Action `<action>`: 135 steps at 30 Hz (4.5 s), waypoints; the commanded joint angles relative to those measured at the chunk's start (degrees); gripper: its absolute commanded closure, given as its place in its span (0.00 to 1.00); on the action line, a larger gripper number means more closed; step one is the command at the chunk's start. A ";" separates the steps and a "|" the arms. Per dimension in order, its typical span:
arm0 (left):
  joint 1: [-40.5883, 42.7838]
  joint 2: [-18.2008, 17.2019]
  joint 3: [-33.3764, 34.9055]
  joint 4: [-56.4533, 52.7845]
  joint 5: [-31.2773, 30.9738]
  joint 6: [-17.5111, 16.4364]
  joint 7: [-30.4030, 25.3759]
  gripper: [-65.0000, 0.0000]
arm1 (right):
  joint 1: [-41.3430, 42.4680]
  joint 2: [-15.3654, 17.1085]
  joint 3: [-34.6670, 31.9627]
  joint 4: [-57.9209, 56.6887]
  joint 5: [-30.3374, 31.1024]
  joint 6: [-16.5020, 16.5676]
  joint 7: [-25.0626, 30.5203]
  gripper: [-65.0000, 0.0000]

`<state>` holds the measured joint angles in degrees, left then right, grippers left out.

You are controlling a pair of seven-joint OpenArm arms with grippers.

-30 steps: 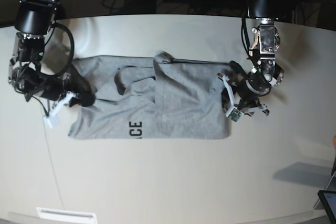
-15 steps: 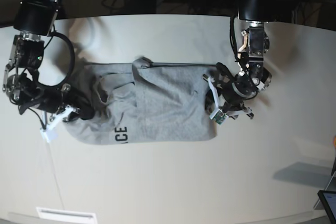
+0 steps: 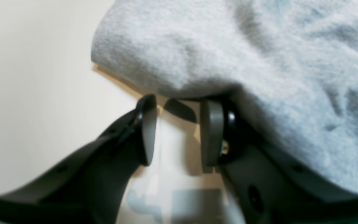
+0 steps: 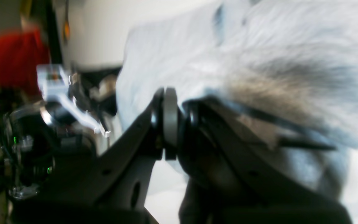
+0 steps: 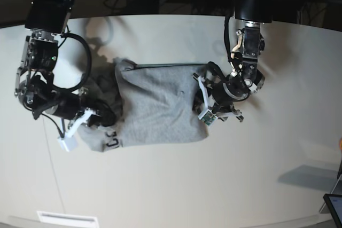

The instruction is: Fold the T-shirt properly

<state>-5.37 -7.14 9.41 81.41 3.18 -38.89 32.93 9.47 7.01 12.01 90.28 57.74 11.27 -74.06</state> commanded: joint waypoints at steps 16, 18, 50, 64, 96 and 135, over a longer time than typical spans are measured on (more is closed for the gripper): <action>-4.70 2.17 7.25 -3.30 1.44 -1.11 6.33 0.64 | 1.29 -5.47 -0.45 2.42 1.74 0.12 0.88 0.97; -4.70 3.14 7.87 -3.30 1.52 -1.11 6.41 0.64 | 1.29 -5.82 -0.45 2.25 1.74 0.12 1.14 0.97; 9.45 -17.08 -4.44 13.49 1.61 -1.11 10.81 0.64 | 3.05 -6.43 -18.47 -0.83 -4.86 -13.51 9.49 0.97; 15.87 -21.83 -11.65 13.58 1.61 -1.11 10.72 0.64 | 5.95 -6.43 -35.53 -0.74 -16.55 -29.86 13.18 0.97; 17.01 -21.22 -11.12 16.57 1.61 -1.11 10.81 0.64 | 9.56 -11.97 -62.16 -5.14 -64.11 -37.25 10.90 0.97; 16.49 -19.55 -11.12 16.31 1.61 -1.11 10.81 0.64 | 9.21 -12.85 -83.18 -10.59 -87.14 -39.88 10.81 0.73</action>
<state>11.46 -26.04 -1.45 97.23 4.71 -40.10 43.90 17.58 -4.95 -71.57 78.94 -28.08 -28.36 -64.31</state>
